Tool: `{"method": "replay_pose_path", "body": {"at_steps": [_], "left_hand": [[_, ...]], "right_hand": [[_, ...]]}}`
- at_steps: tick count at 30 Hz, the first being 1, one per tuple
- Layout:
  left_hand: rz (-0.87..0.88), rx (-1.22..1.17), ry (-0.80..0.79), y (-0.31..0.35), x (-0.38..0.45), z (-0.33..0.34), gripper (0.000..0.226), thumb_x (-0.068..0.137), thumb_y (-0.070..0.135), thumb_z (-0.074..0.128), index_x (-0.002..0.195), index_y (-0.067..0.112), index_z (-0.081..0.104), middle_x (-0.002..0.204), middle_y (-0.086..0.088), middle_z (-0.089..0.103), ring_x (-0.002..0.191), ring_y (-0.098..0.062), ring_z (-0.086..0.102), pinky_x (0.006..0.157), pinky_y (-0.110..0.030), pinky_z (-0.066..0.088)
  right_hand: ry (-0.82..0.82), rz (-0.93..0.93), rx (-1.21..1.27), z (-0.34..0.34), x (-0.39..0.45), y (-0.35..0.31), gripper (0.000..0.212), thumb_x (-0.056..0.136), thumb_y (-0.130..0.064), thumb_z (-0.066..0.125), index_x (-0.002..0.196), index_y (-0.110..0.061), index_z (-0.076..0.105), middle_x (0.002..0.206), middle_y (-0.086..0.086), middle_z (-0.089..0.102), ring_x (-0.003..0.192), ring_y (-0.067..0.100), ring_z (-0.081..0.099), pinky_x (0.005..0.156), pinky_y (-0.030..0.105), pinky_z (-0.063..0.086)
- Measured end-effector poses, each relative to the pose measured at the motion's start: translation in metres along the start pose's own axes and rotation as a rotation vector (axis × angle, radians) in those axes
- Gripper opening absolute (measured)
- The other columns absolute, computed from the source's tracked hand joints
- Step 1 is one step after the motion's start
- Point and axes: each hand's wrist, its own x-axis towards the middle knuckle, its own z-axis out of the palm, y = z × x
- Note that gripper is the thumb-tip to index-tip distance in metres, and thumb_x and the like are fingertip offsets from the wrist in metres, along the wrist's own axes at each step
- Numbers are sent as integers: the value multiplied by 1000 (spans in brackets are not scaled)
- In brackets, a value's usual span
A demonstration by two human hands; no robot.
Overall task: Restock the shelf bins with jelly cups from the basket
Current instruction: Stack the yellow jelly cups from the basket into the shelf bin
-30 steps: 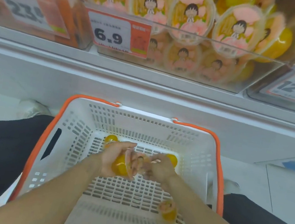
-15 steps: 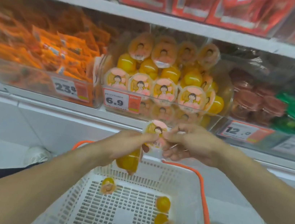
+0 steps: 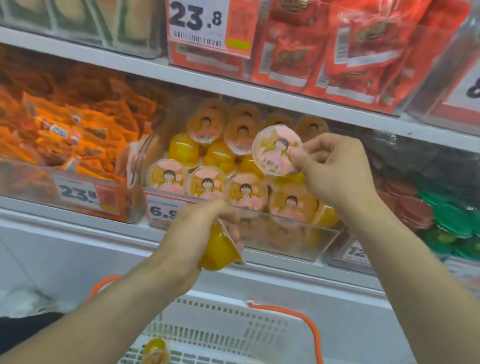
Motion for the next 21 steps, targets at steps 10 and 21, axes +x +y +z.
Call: {"method": "replay_pose_path", "body": {"at_steps": [10, 21], "left_hand": [[65, -159, -134, 3, 3, 2, 17, 65, 14, 65, 76, 2, 61, 65, -17, 54, 64, -30, 57, 64, -45, 56], [96, -192, -127, 3, 5, 2, 18, 66, 19, 62, 72, 2, 61, 66, -18, 55, 68, -33, 57, 67, -46, 56]], "right_hand": [[101, 32, -276, 30, 52, 29, 25, 90, -24, 68, 91, 0, 71, 80, 14, 70, 81, 33, 66, 68, 33, 49], [84, -63, -494, 36, 58, 41, 25, 92, -29, 64, 104, -9, 74, 103, 19, 73, 96, 40, 67, 85, 43, 56]]}}
